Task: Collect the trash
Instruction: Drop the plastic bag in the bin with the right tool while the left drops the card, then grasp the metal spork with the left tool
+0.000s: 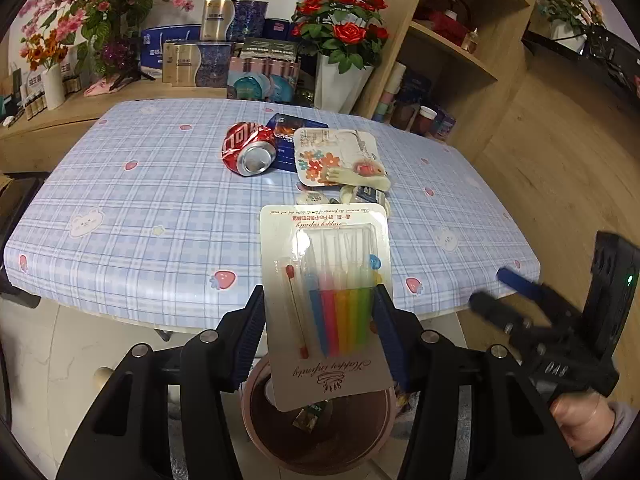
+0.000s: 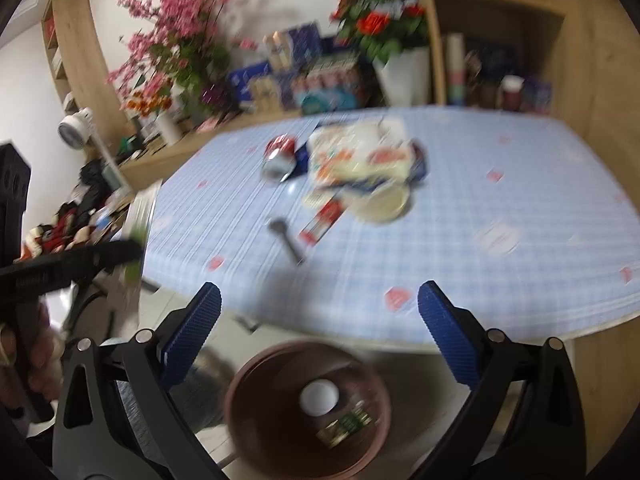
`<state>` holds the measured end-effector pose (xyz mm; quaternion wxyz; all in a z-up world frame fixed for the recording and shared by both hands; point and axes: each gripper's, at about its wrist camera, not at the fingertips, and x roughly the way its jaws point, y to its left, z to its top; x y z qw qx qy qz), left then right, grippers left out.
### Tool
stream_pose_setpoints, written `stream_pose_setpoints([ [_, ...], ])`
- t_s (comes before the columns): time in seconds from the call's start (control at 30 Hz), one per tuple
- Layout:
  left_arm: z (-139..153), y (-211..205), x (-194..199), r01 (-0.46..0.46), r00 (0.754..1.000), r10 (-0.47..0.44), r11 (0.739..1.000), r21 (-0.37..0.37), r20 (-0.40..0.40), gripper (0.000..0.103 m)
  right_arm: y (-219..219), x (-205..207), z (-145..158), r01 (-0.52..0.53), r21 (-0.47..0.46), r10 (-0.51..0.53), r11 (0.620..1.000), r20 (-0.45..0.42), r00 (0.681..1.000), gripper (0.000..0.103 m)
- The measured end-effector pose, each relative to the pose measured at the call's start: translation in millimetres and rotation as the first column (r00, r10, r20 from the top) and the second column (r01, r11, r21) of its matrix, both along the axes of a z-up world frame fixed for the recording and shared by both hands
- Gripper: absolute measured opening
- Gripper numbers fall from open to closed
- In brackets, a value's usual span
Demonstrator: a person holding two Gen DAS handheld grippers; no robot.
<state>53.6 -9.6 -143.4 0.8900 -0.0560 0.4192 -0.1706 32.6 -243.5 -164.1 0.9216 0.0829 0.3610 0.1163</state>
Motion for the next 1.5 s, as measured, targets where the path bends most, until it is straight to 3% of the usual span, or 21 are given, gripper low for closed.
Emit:
stream_pose_setpoints([
  [0.1,-3.2,-7.3,-3.7,0.028,1.000,-0.028,1.000,0.010,-0.006,0.052,-9.7,-0.2,10.2,0.070,-0.058,-0.067,0.996,0.057,0.996,0.097],
  [0.23,-8.9,-18.3,-7.4,0.067,0.998,-0.066,0.998,0.023,-0.023,0.053,-23.9,-1.1,17.1,0.120,-0.055,-0.114,0.991,0.094,0.989,0.097],
  [0.6,-21.3,-35.2,-16.1,0.137,0.989,-0.134,0.989,0.049,-0.056,0.053,-30.2,2.1,13.1,0.111,-0.056,-0.108,0.992,0.061,0.992,0.097],
  [0.67,-23.2,-37.2,-16.6,0.146,0.988,-0.142,0.988,0.051,-0.063,0.057,-29.8,2.8,12.5,0.114,-0.056,-0.111,0.992,0.057,0.992,0.097],
  [0.7,-23.8,-37.9,-16.8,0.147,0.988,-0.144,0.988,0.050,-0.065,0.070,-29.9,3.0,12.4,0.114,-0.055,-0.110,0.992,0.055,0.992,0.097],
  [0.73,-23.8,-37.8,-17.4,0.140,0.989,-0.137,0.989,0.049,-0.064,0.085,-29.9,3.1,12.5,0.113,-0.055,-0.110,0.992,0.055,0.992,0.097],
  [0.77,-22.9,-36.8,-18.2,0.130,0.990,-0.128,0.991,0.042,-0.057,0.089,-29.9,3.4,12.2,0.112,-0.056,-0.109,0.992,0.054,0.993,0.097],
  [0.93,-22.1,-33.8,-16.0,0.108,0.993,-0.106,0.993,0.045,-0.049,0.093,-28.2,2.6,9.9,0.116,-0.059,-0.113,0.992,0.049,0.992,0.097],
  [1.37,-25.2,-5.7,5.1,-0.061,0.998,0.062,0.997,0.042,-0.032,0.095,-37.8,1.8,1.6,0.175,-0.046,-0.173,0.984,0.053,0.984,0.097],
  [1.5,-28.5,-8.3,16.3,-0.066,0.997,0.068,0.994,0.089,-0.023,0.095,-50.0,5.5,-4.4,0.221,-0.002,-0.220,0.975,0.039,0.975,0.097],
])
